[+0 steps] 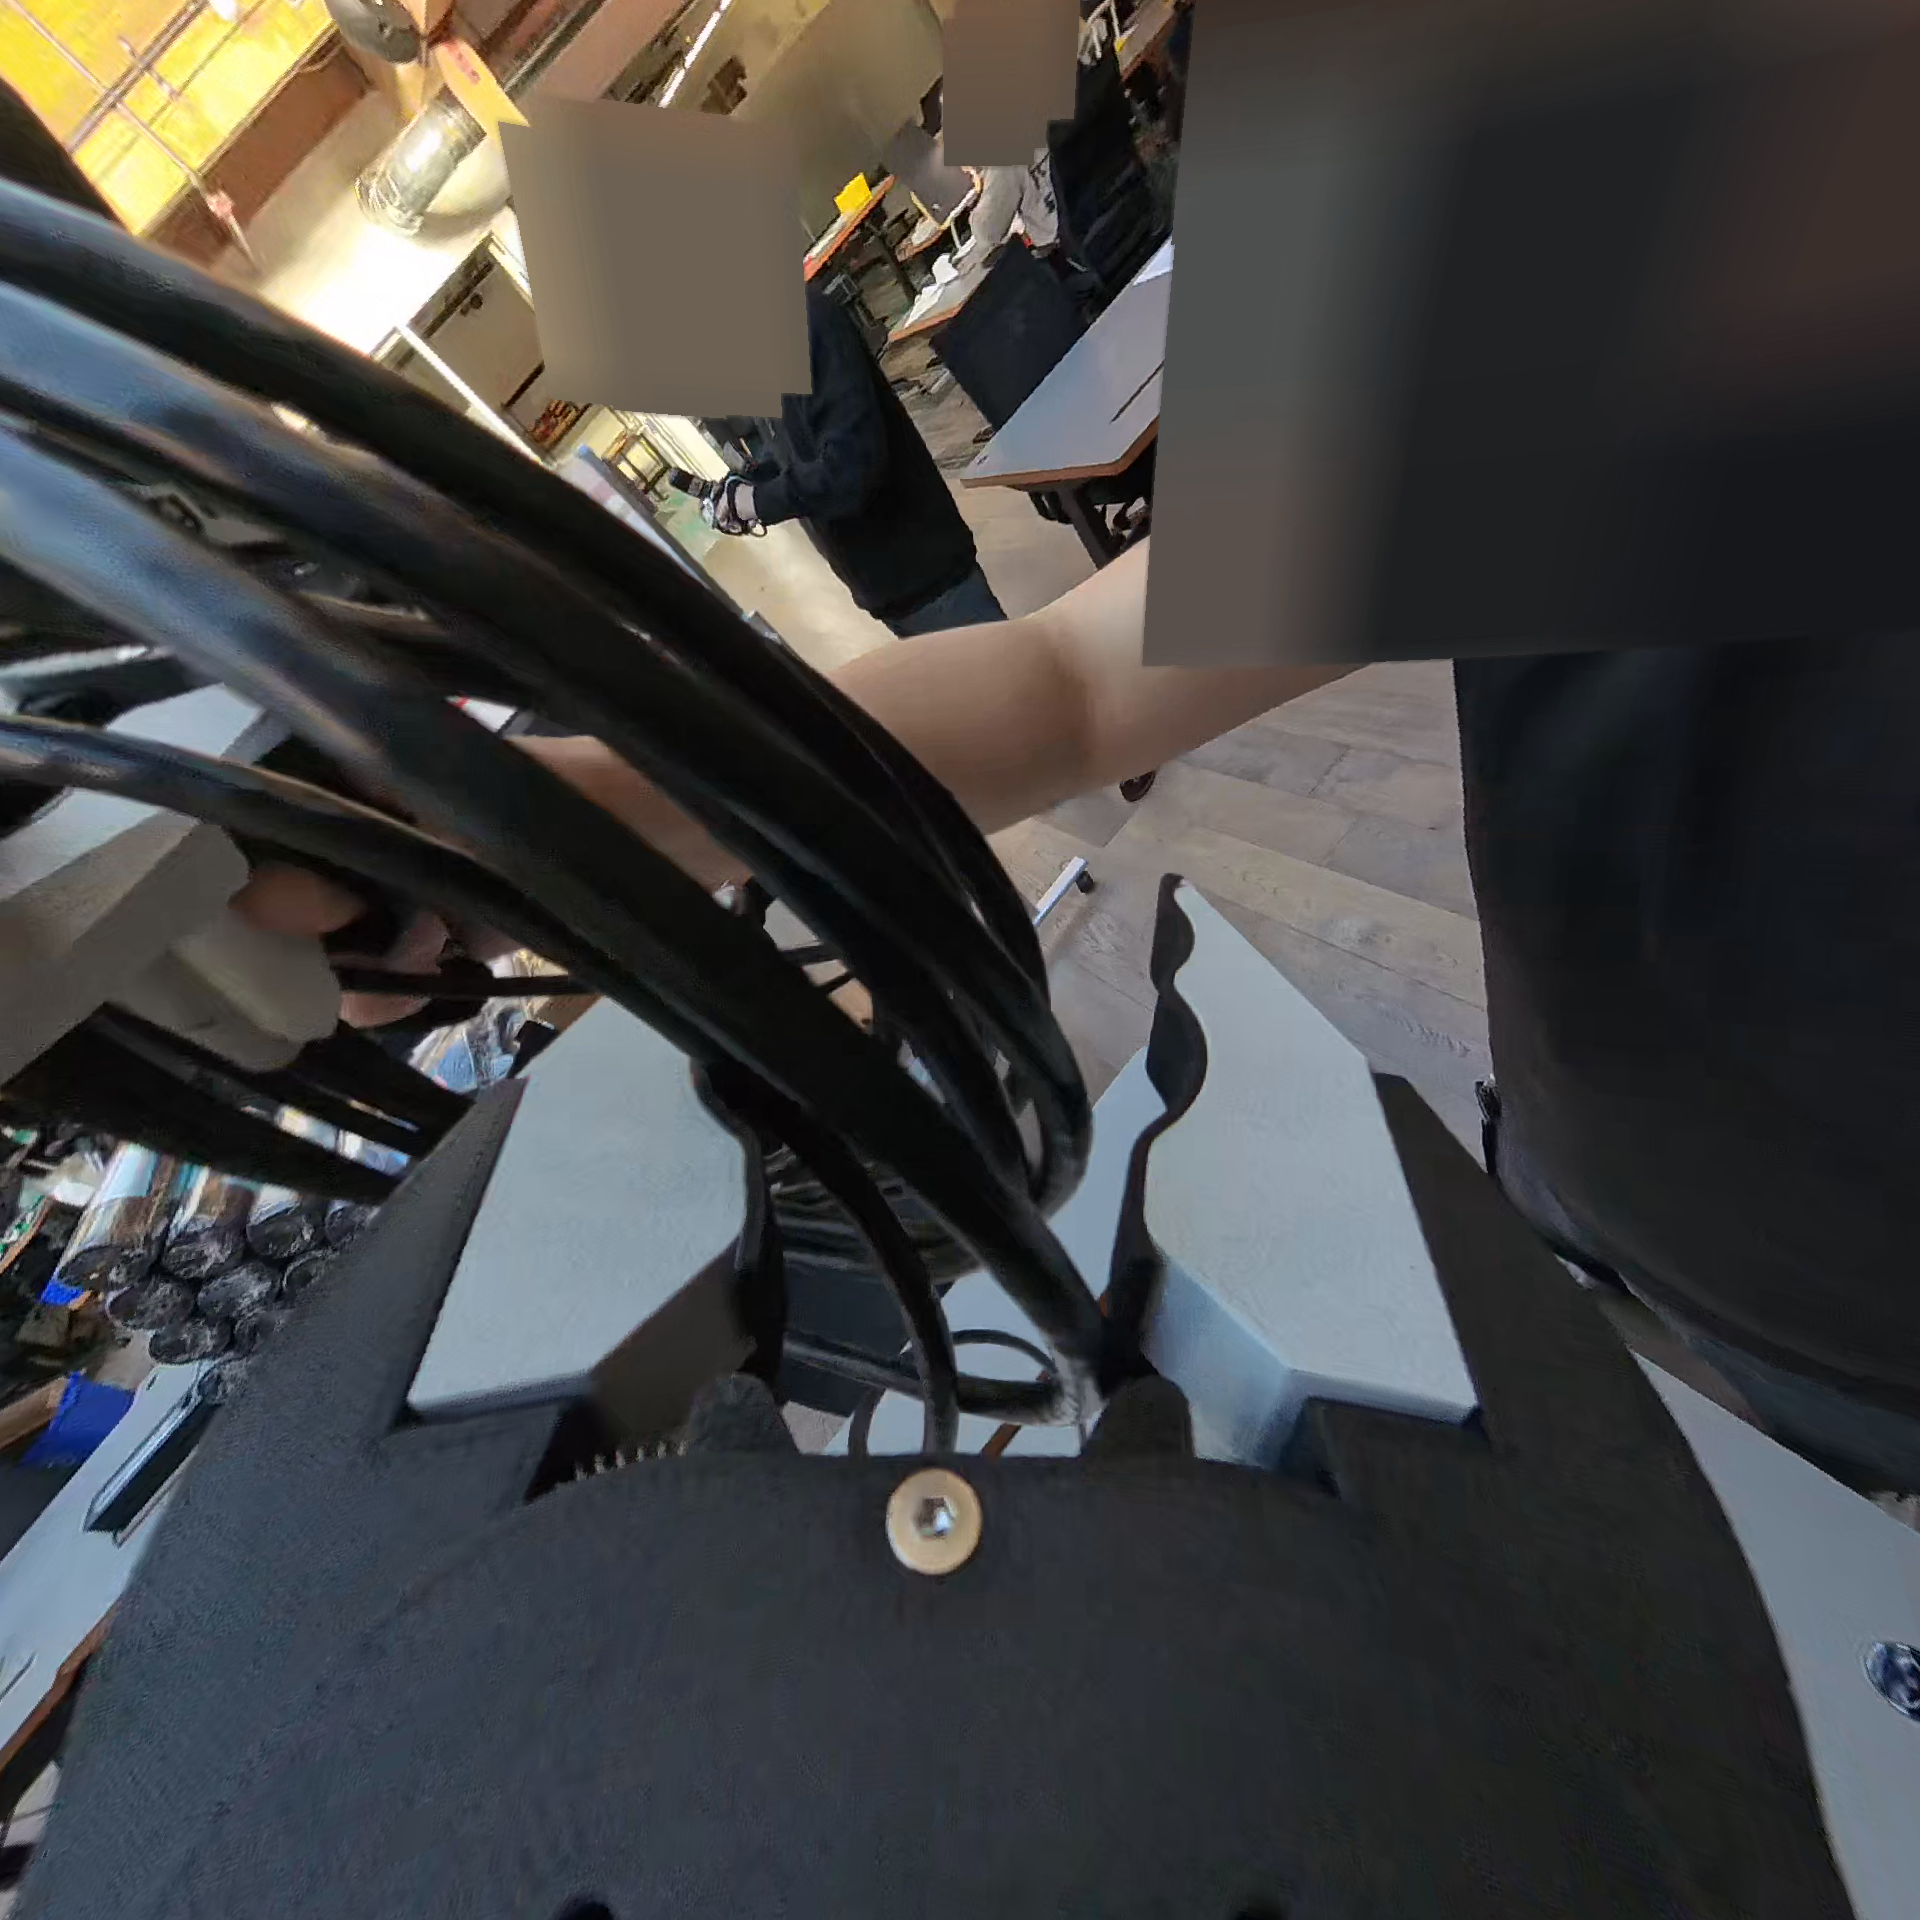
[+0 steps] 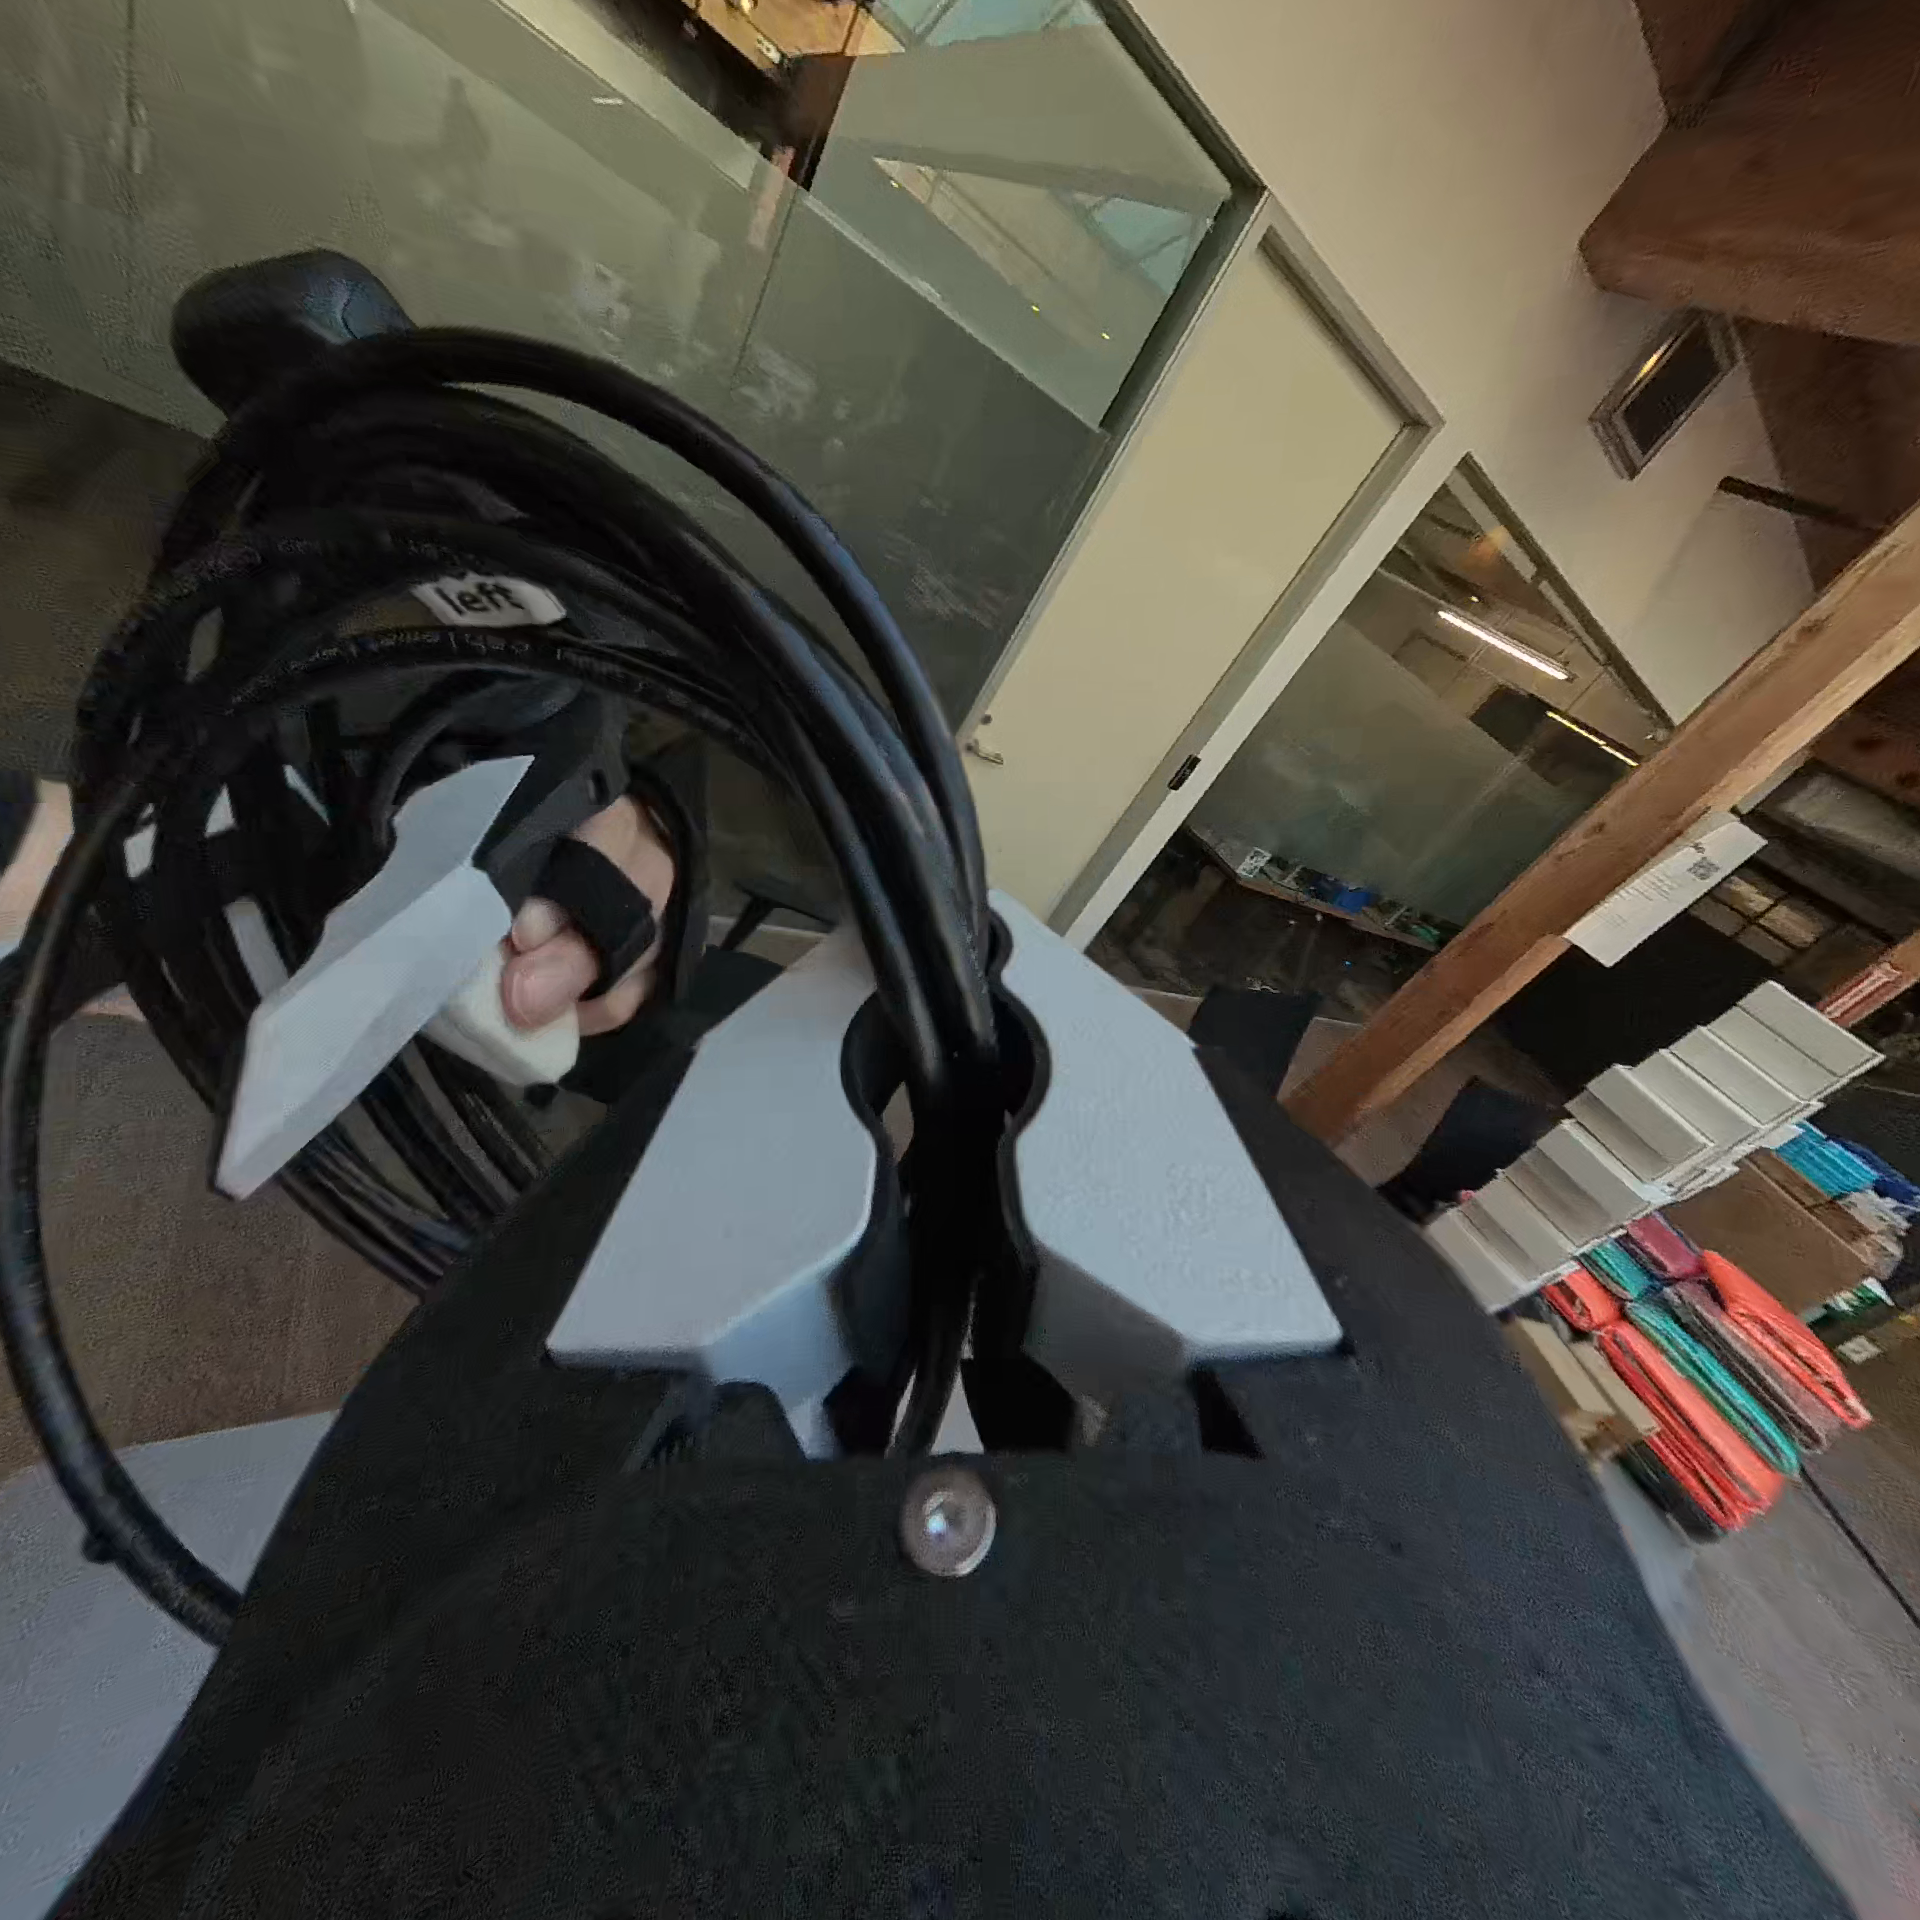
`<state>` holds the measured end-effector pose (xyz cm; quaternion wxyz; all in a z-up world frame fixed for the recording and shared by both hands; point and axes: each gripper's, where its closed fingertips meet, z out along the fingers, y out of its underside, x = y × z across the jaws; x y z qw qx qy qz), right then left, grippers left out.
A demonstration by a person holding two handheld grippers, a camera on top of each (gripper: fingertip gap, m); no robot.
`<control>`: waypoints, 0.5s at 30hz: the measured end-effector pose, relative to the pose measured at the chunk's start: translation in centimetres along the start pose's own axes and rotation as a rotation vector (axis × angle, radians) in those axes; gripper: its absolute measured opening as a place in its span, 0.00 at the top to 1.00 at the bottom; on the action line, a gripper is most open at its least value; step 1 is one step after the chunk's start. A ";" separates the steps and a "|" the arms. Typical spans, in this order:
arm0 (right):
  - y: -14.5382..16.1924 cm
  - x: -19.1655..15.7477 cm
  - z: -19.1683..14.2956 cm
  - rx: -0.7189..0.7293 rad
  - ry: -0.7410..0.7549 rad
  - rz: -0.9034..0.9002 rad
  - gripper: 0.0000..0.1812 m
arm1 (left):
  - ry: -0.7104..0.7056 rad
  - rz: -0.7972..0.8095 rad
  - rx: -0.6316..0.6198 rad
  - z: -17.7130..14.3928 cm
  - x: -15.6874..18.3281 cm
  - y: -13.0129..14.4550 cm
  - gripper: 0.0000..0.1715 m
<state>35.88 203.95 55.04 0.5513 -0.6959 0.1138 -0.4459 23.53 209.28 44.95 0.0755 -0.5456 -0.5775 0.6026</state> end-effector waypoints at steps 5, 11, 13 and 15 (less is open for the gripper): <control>1.7 1.3 -0.5 0.061 0.013 0.140 0.98 | -0.156 0.033 -0.131 3.0 -2.1 1.1 0.66; 4.8 1.9 -1.7 0.265 -0.071 0.298 0.97 | -0.347 -0.112 -0.168 5.3 -3.9 3.1 0.78; 6.4 1.7 -1.5 0.307 -0.105 0.323 0.97 | -0.350 -0.125 -0.233 6.1 -3.8 4.5 0.84; 8.7 2.1 -1.7 0.346 -0.095 0.368 0.97 | -0.350 -0.183 -0.333 6.1 -4.1 6.4 0.87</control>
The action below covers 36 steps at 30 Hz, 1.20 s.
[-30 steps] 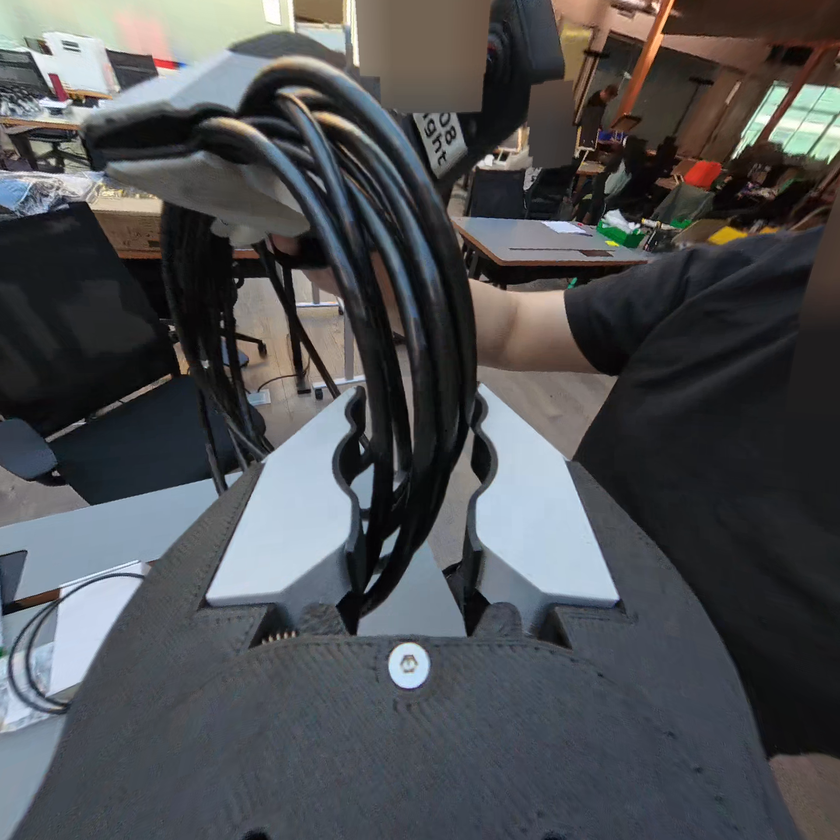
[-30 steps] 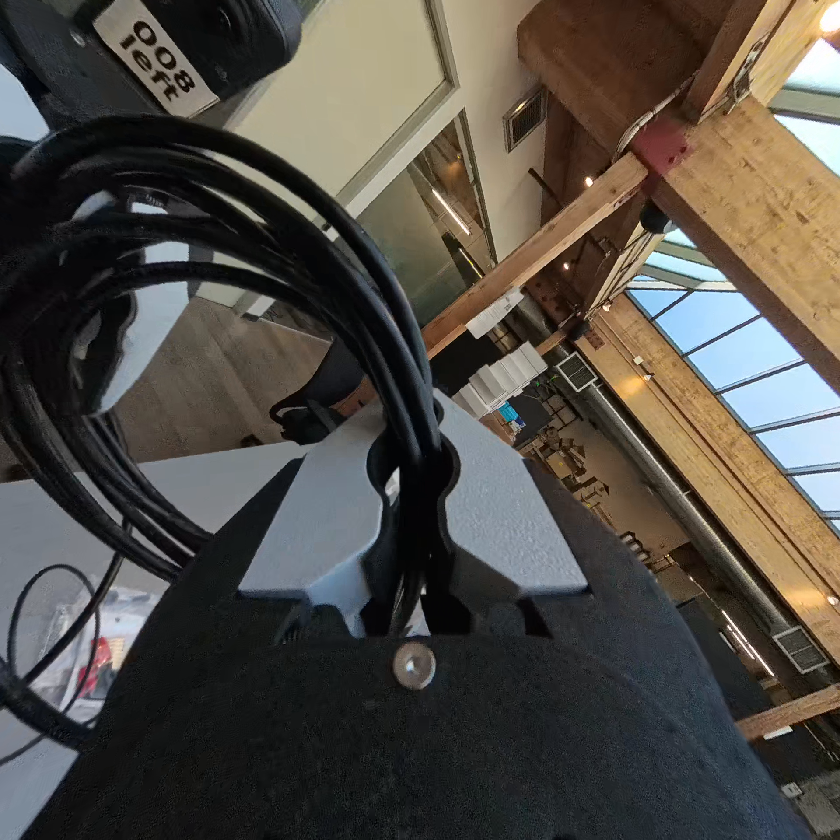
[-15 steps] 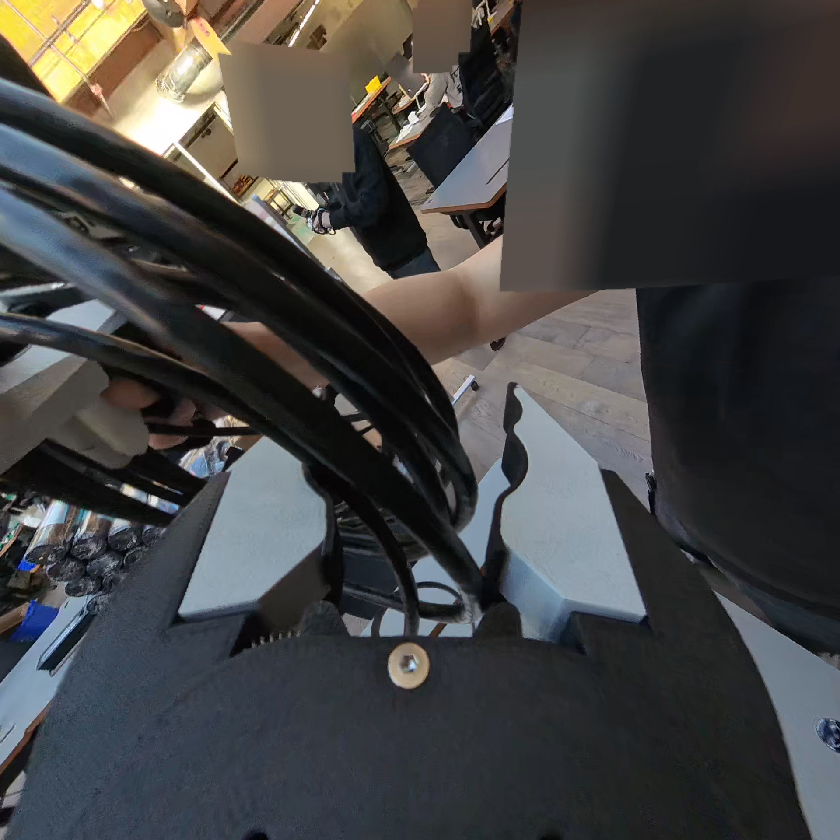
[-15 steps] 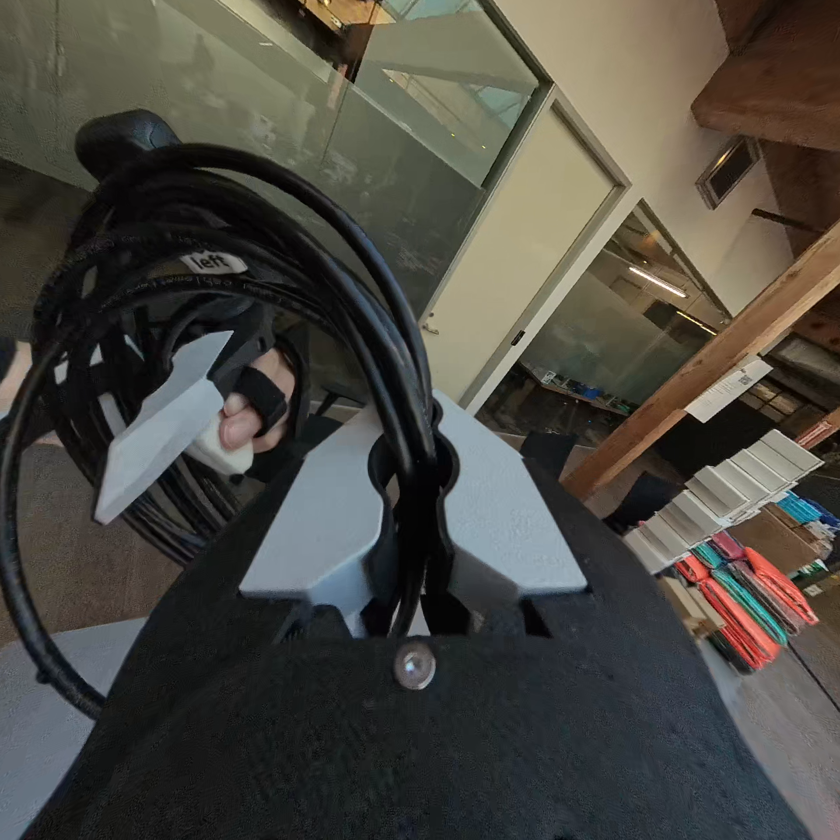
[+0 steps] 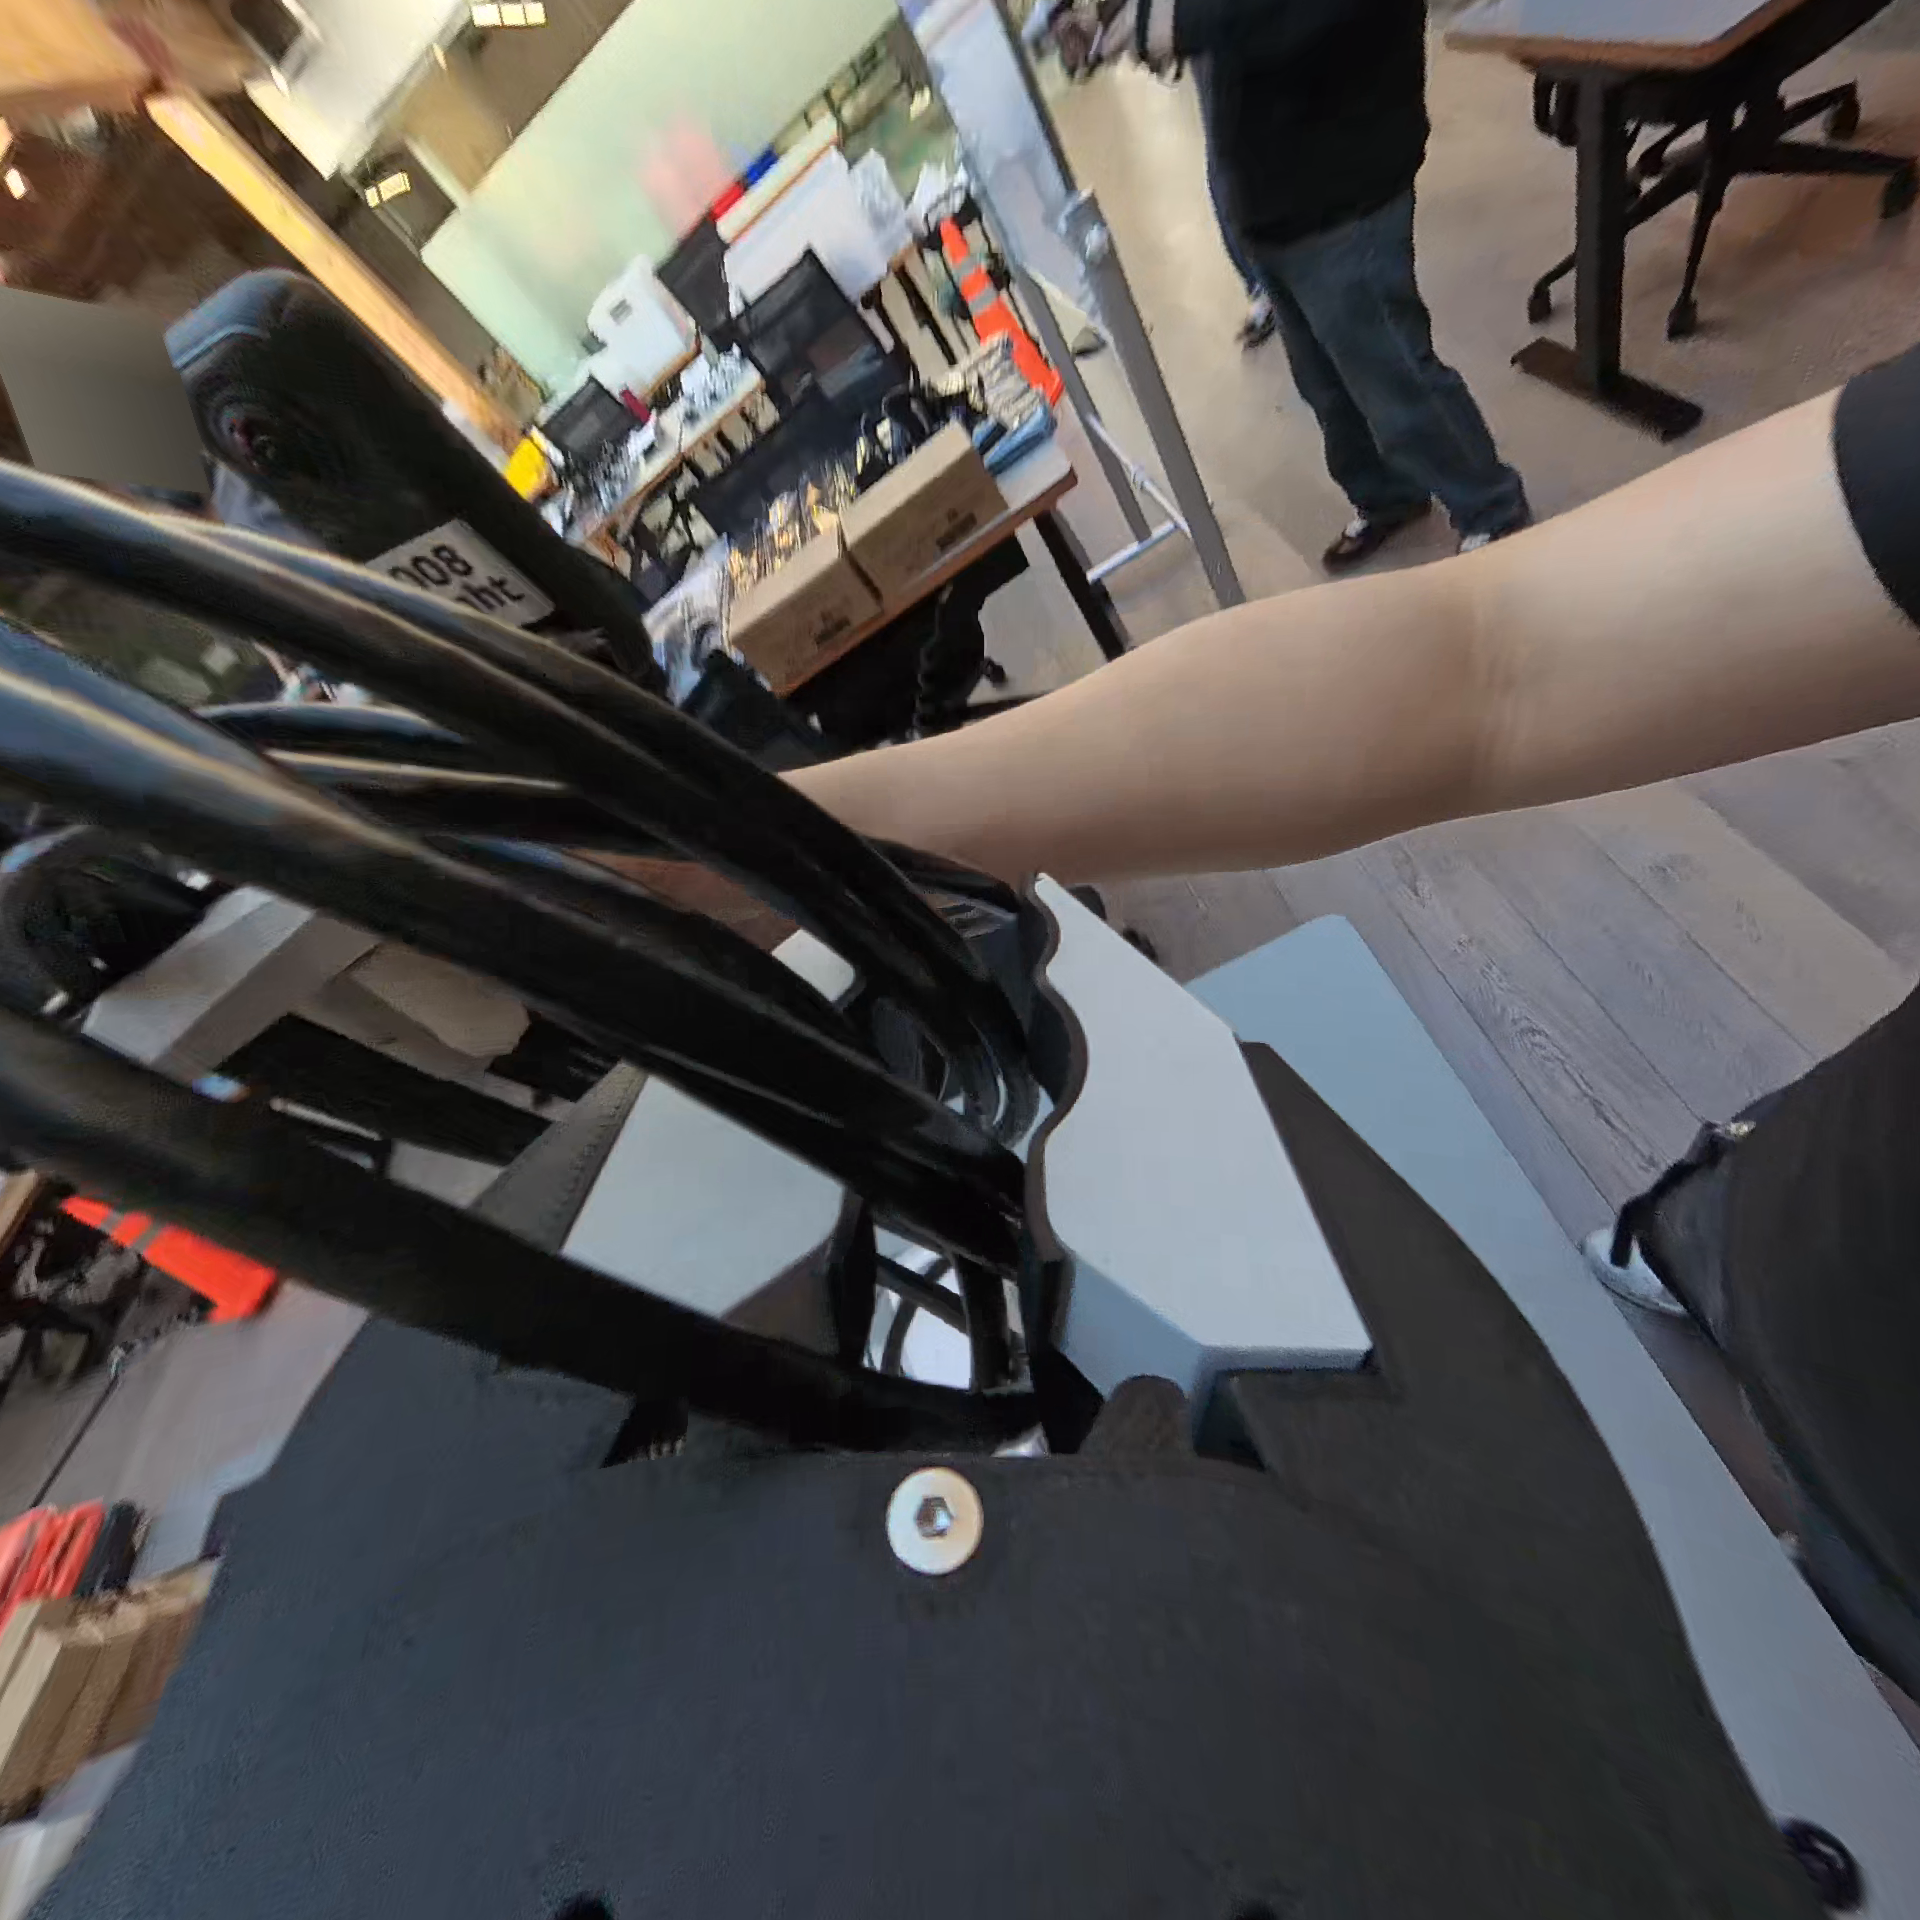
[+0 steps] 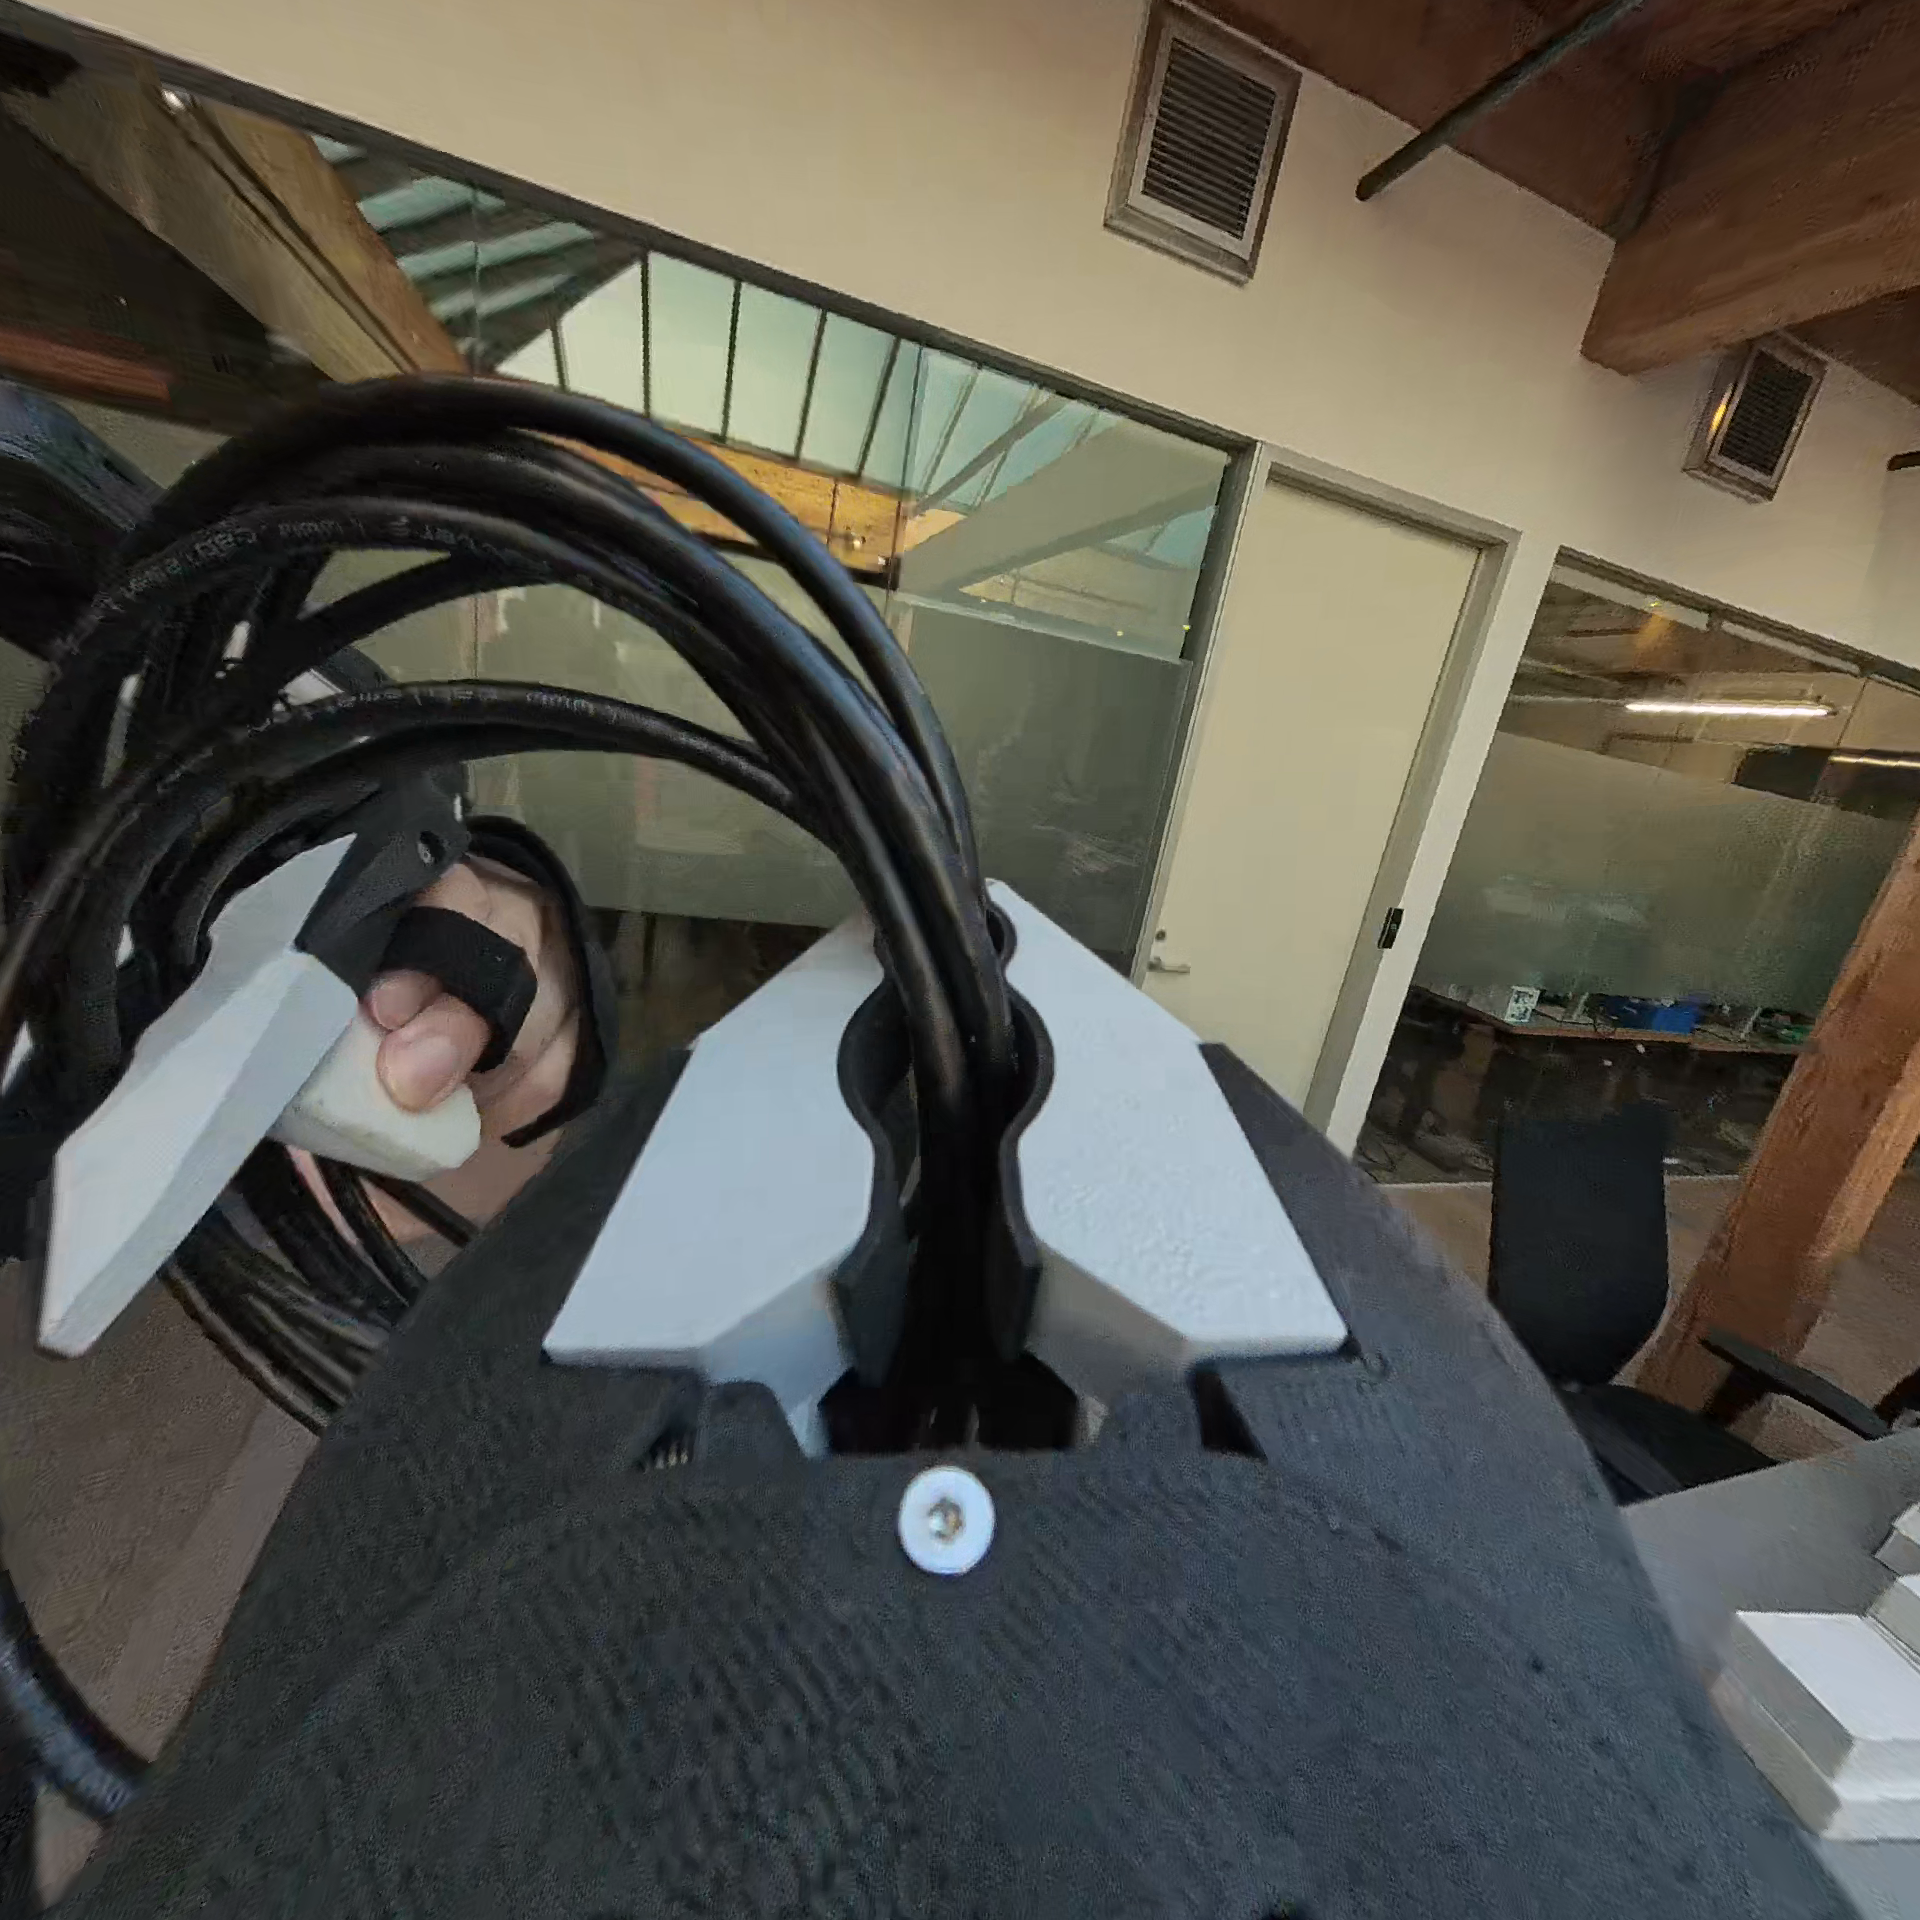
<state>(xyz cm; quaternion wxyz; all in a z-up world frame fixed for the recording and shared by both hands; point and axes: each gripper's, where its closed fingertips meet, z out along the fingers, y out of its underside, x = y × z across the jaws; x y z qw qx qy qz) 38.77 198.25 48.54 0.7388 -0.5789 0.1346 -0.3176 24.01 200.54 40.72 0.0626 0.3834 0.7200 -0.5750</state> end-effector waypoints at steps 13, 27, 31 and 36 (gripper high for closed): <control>13.9 4.4 -4.7 0.356 0.149 0.357 0.98 | 0.331 -0.566 -0.238 2.0 0.2 9.2 0.98; 20.2 5.0 -6.7 -0.006 0.244 0.361 0.81 | 0.490 -0.794 0.090 1.7 -0.3 11.3 0.99; 20.8 5.8 -7.9 -0.072 0.333 0.328 0.63 | 0.538 -0.808 0.109 1.9 0.2 11.8 0.98; 18.3 5.6 -9.4 -0.213 0.459 -0.002 0.40 | 0.587 -0.828 0.136 1.9 0.6 12.1 0.99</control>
